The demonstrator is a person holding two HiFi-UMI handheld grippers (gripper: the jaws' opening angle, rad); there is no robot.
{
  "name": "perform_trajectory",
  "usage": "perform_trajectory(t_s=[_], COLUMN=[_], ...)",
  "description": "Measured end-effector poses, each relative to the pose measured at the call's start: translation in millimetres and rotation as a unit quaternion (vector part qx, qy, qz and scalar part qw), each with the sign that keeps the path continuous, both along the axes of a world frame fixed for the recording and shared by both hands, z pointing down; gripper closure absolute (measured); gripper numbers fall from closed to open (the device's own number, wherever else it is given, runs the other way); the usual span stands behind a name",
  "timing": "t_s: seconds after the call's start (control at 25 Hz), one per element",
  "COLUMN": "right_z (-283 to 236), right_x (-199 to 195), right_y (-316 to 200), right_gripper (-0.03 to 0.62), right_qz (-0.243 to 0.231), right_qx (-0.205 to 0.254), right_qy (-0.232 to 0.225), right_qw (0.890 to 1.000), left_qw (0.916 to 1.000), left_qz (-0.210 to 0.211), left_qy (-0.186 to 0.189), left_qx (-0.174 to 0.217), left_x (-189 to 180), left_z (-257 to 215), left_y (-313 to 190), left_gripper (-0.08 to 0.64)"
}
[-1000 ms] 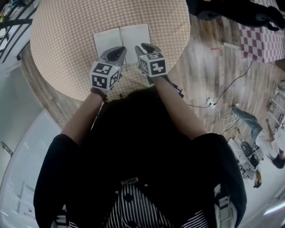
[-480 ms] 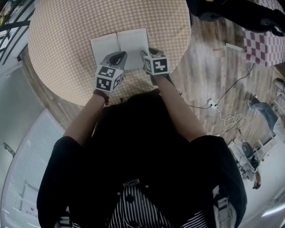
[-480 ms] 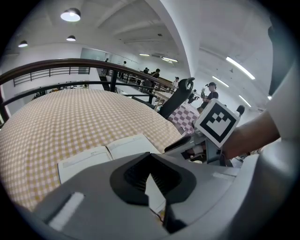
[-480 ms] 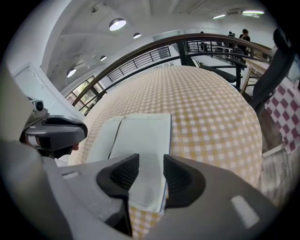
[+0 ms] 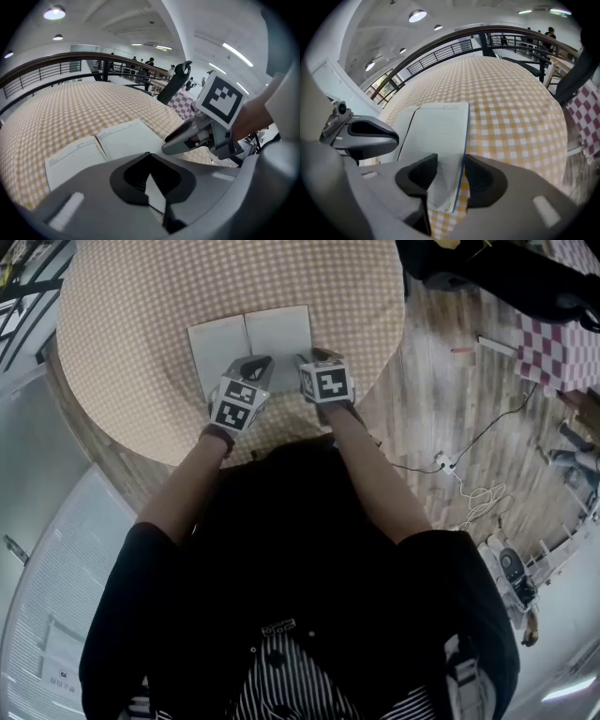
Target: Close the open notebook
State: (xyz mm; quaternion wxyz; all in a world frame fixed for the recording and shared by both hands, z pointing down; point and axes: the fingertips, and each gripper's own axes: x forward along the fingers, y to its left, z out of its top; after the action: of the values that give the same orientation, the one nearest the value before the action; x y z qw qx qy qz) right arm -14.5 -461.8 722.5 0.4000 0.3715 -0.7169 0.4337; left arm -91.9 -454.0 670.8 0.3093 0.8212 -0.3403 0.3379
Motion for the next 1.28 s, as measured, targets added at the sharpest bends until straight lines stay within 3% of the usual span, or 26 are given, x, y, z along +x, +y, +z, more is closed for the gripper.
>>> perform_trajectory(t_s=[0.36,0.64,1.0,1.28], right_z=[1.8,-1.1,-7.4,-29.1], right_x=[-4.5,-5.3,-19.1,-35.7], right_y=[3.9,2.9,5.6,3.5], right_gripper=[0.411,0.411,0.411,0.411], right_qz=[0.000,0.019,0.028,0.016], right_qx=[-0.011,-0.028,-0.061,-0.062], right_qy=[0.007,-0.021,-0.091,-0.128], right_qw=[1.000,0.999,0.994,0.990], left_qw=[0.9992,0.9946,0.9839,0.9754], left_qz=[0.023,0.010,-0.024,-0.063], left_qy=[-0.005,0.063,0.161,0.199], left_qx=[-0.033,-0.082,-0.073,-0.072], left_x=[-7.7,-7.9,-18.7,-31.2], left_z=[43.7,39.5,26.6,17.6], left_y=[14.9,13.1,11.7,10.1], left_gripper=[0.558,0.558,0.558,0.558])
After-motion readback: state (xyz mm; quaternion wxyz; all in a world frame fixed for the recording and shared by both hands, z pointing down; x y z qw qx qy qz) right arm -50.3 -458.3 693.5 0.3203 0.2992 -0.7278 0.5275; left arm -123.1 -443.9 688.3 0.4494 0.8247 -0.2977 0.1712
